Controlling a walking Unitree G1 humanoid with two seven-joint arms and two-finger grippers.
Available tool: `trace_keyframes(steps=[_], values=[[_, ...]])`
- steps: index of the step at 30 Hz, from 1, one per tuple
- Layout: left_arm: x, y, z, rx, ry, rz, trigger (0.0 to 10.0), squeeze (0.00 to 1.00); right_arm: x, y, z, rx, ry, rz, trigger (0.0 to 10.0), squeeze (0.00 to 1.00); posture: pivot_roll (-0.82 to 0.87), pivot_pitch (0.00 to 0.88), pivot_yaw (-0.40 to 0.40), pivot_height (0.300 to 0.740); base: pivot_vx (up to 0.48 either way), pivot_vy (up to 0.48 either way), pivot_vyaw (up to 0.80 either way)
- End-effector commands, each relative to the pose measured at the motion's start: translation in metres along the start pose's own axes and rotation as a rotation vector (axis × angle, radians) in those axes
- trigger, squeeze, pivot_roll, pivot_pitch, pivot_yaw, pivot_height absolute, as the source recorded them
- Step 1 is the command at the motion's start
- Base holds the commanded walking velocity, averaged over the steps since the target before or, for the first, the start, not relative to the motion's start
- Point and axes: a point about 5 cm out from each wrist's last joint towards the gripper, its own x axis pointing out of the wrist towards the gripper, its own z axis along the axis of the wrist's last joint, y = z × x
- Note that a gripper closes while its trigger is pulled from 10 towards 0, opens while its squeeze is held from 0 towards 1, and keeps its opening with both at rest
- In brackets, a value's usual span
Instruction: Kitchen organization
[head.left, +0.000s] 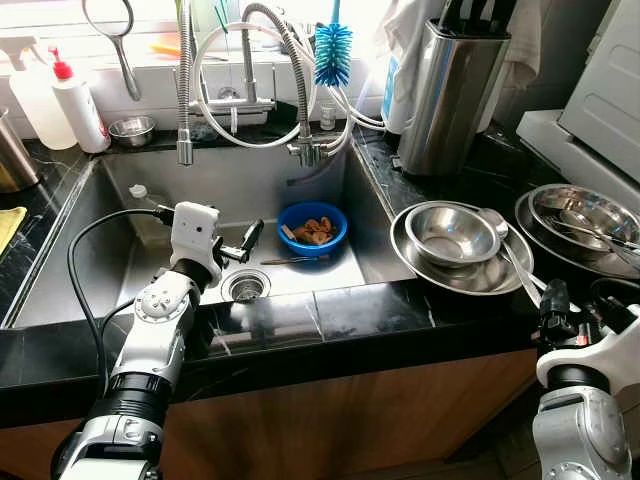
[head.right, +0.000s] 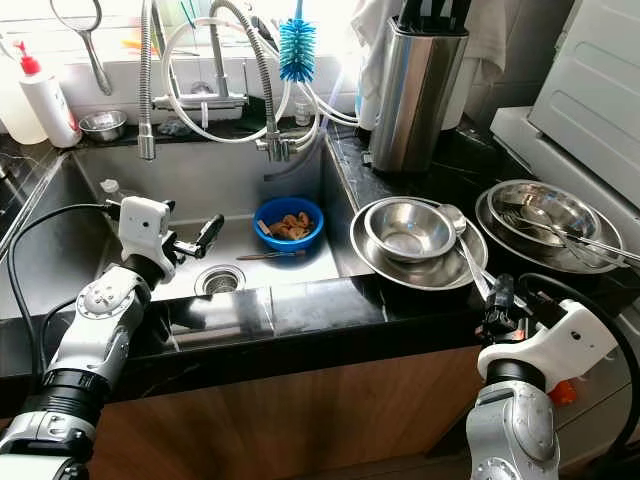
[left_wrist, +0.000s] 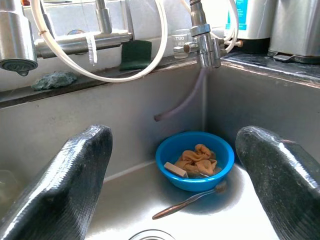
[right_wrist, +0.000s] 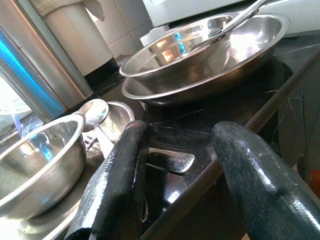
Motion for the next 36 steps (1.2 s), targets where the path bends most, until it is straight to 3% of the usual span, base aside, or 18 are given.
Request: trace_keyframes(steps=[1, 27, 28, 29, 31, 32, 33, 34, 35, 36], values=[[-0.0015, 0.0029, 0.0032, 0.026, -0.016, 0.007, 10.0, 0.0, 0.0017, 0.0053, -0.003, 0.045, 0.013, -0.005, 10.0, 0.0, -0.07, 0.051, -0.024, 0.74, 0.0, 0.0, 0.0], [-0.0016, 0.004, 0.0045, 0.036, -0.02, 0.014, 10.0, 0.0, 0.0046, 0.0105, 0.0028, 0.056, -0.013, -0.002, 10.0, 0.0, -0.07, 0.05, -0.024, 0.74, 0.0, 0.0, 0.0], [-0.0015, 0.0039, 0.0045, 0.036, -0.02, 0.013, 10.0, 0.0, 0.0046, 0.0101, 0.0028, 0.059, -0.015, -0.007, 4.7, 0.0, -0.07, 0.052, -0.024, 0.74, 0.0, 0.0, 0.0], [-0.0014, 0.0039, 0.0045, 0.036, -0.02, 0.013, 10.0, 0.0, 0.0047, 0.01, 0.0029, 0.061, -0.017, -0.011, 4.7, 0.0, -0.07, 0.052, -0.024, 0.74, 0.0, 0.0, 0.0], [-0.0014, 0.0039, 0.0045, 0.036, -0.019, 0.013, 10.0, 0.0, 0.0048, 0.0103, 0.003, 0.061, -0.017, -0.01, 2.1, 0.0, -0.07, 0.051, -0.024, 0.74, 0.0, 0.0, 0.0], [-0.0014, 0.0038, 0.0044, 0.036, -0.019, 0.012, 10.0, 0.0, 0.0049, 0.0103, 0.0032, 0.062, -0.019, -0.01, 1.4, 0.0, -0.07, 0.052, -0.024, 0.74, 0.0, 0.0, 0.0], [-0.0014, 0.0038, 0.0043, 0.036, -0.019, 0.012, 10.0, 0.0, 0.005, 0.0102, 0.0032, 0.062, -0.019, -0.011, 1.9, 0.0, -0.07, 0.052, -0.024, 0.74, 0.0, 0.0, 0.0], [-0.0014, 0.0037, 0.0043, 0.036, -0.019, 0.012, 10.0, 0.0, 0.0053, 0.0103, 0.0034, 0.062, -0.02, -0.012, 4.0, 0.0, -0.07, 0.052, -0.024, 0.74, 0.0, 0.0, 0.0], [-0.0014, 0.0037, 0.0043, 0.036, -0.02, 0.012, 10.0, 0.0, 0.0054, 0.0104, 0.0034, 0.062, -0.02, -0.012, 4.0, 0.0, -0.07, 0.052, -0.024, 0.74, 0.0, 0.0, 0.0], [-0.0014, 0.0037, 0.0043, 0.036, -0.019, 0.012, 10.0, 0.0, 0.0055, 0.0105, 0.0034, 0.061, -0.019, -0.012, 10.0, 0.0, -0.07, 0.052, -0.024, 0.74, 0.0, 0.0, 0.0]])
